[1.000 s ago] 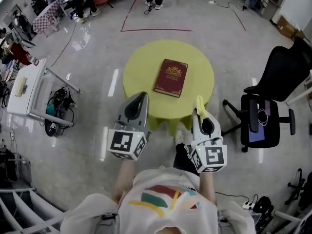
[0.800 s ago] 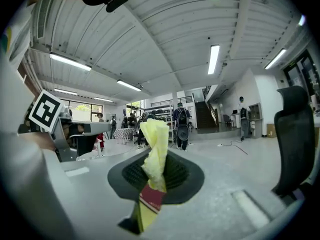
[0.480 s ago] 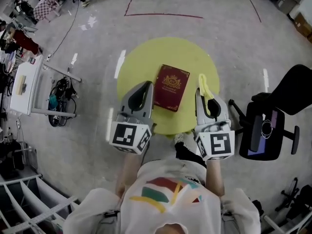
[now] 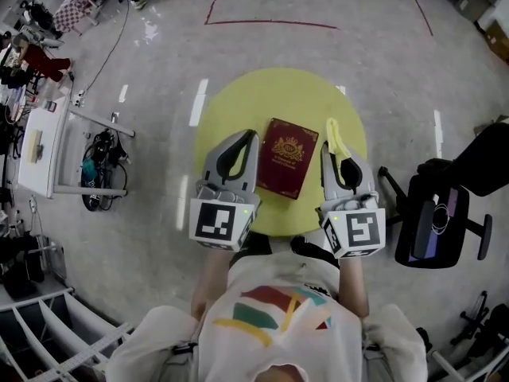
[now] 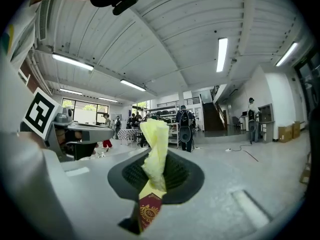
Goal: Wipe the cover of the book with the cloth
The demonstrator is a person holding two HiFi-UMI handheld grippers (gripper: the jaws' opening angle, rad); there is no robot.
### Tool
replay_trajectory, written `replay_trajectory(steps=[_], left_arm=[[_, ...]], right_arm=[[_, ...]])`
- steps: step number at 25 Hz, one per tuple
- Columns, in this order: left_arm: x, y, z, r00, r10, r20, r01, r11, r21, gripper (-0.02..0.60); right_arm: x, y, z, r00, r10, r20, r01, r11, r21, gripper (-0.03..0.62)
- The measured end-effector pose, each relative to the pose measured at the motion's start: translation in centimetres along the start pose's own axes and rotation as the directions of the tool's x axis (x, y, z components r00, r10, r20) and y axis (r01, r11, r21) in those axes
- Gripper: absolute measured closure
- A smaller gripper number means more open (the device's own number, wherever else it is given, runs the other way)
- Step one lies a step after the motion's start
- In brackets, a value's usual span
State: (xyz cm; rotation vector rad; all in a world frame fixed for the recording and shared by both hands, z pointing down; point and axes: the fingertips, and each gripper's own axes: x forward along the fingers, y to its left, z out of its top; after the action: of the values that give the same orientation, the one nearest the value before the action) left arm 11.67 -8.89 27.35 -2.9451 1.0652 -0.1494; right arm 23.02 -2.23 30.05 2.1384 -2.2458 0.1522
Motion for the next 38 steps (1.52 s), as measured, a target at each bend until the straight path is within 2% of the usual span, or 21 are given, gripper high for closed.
replay_trajectory(steps=[7, 11, 13, 21, 25, 28, 32, 35, 38], left_arm=[[0.8, 4.0, 0.2, 0.999, -0.049, 0.008, 0.05, 0.998, -0.047, 0.563], [-0.2, 5.7, -0.5, 0.999, -0.04, 0.005, 0.04, 0.997, -0.062, 0.563], [-0.5, 6.4, -0.6, 0.999, -0.033, 0.008, 0.034, 0.997, -0.064, 0.563], [-1.0, 6.8, 0.7, 0.999, -0.039, 0.037, 0.041, 0.998, -0.044, 0.563], [-0.9, 6.9, 0.9, 0.999, -0.032, 0.038, 0.035, 0.997, -0.064, 0.561], [0.0, 6.4, -1.2, 0.998, -0.061, -0.032, 0.057, 0.989, -0.135, 0.561], [0.7, 5.0, -5.7, 0.981, -0.113, -0.161, 0.077, 0.973, -0.216, 0.546], [1.4, 3.6, -8.6, 0.956, -0.179, -0.232, 0.111, 0.954, -0.279, 0.438], [1.7, 2.5, -12.1, 0.921, -0.219, -0.321, 0.126, 0.95, -0.287, 0.396]], right_arm=[[2.3, 3.2, 0.7, 0.999, -0.033, -0.009, 0.033, 0.998, -0.049, 0.565], [3.3, 4.9, 0.3, 0.999, -0.022, -0.024, 0.022, 1.0, -0.018, 0.563], [3.8, 5.6, 0.5, 1.0, -0.013, -0.023, 0.012, 0.999, -0.032, 0.563], [4.0, 6.1, 0.6, 0.999, -0.03, -0.02, 0.03, 0.999, -0.037, 0.563], [4.1, 6.1, 1.2, 1.0, -0.026, -0.001, 0.025, 0.998, -0.051, 0.563], [3.9, 6.0, 1.5, 1.0, -0.026, 0.003, 0.026, 0.998, -0.052, 0.563], [3.2, 6.2, 1.1, 1.0, -0.022, -0.011, 0.021, 0.998, -0.058, 0.563], [2.7, 5.7, 0.6, 0.999, -0.039, -0.026, 0.038, 0.998, -0.042, 0.565], [2.3, 5.6, 0.3, 0.998, -0.057, -0.038, 0.055, 0.997, -0.048, 0.563]])
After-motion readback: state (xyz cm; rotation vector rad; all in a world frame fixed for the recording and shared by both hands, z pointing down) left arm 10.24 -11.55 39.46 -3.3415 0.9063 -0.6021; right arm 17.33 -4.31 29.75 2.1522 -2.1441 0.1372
